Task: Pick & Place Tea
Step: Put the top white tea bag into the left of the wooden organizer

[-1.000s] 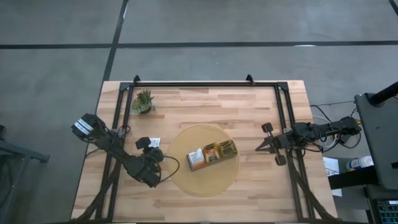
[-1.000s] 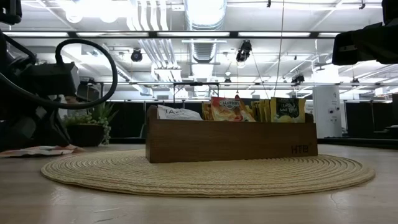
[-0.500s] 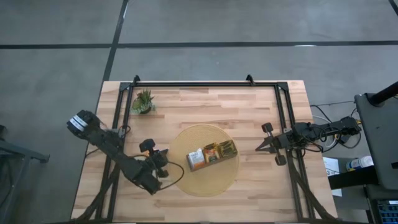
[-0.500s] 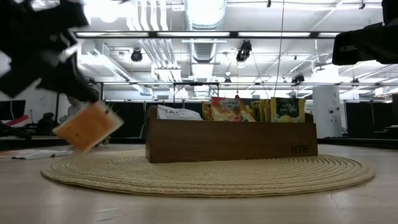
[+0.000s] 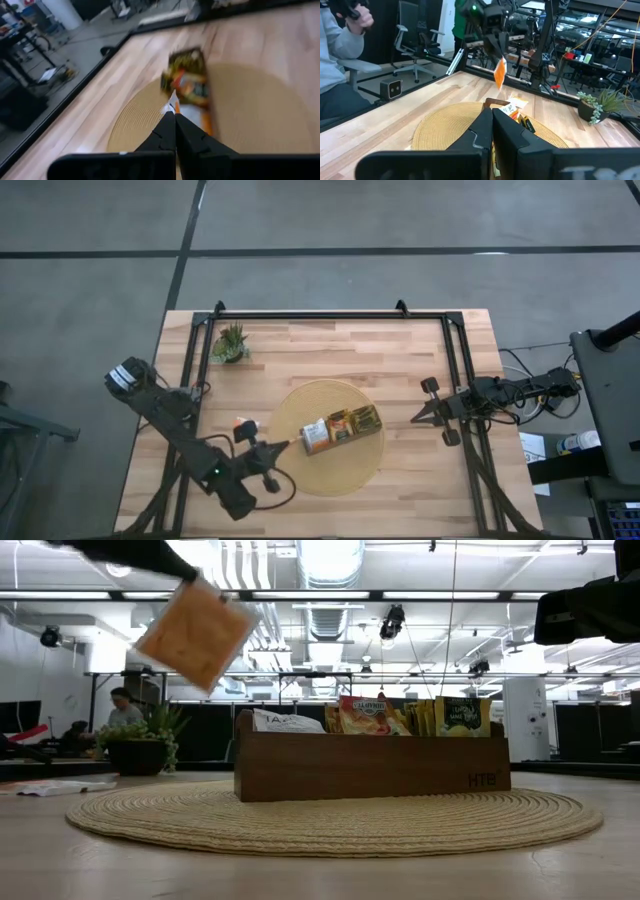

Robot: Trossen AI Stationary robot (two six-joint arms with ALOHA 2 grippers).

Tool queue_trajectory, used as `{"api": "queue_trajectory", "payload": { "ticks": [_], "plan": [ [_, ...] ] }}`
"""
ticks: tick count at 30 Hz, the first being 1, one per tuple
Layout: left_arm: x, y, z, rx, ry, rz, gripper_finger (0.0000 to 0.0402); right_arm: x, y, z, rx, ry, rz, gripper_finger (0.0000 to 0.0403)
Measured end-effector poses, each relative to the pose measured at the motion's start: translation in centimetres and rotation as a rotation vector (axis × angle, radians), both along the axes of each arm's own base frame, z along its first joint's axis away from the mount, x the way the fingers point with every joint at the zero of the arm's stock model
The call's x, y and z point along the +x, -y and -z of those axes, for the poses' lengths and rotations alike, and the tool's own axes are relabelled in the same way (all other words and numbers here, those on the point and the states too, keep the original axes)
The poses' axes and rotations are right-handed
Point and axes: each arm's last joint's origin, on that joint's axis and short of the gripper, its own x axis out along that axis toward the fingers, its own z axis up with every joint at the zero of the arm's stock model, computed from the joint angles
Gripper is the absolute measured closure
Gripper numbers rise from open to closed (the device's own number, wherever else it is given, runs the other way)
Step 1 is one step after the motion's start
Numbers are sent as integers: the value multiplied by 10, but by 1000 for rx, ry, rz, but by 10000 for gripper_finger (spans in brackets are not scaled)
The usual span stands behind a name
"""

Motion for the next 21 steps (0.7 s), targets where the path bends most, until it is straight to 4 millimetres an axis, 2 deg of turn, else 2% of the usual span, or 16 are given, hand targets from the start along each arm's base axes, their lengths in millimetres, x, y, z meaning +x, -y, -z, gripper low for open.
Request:
{"api": "queue_trajectory", "payload": {
  "ticks": [4, 10, 21],
  "plan": [
    [8, 7, -5, -18, 79, 31, 401, 0, 0, 0, 0, 0, 0, 394],
    [15, 7, -1, -45, 175, 50, 401, 0, 0, 0, 0, 0, 0, 394],
    [18, -15, 20, -146, 359, 95, 401, 0, 0, 0, 0, 0, 0, 394]
  ]
}}
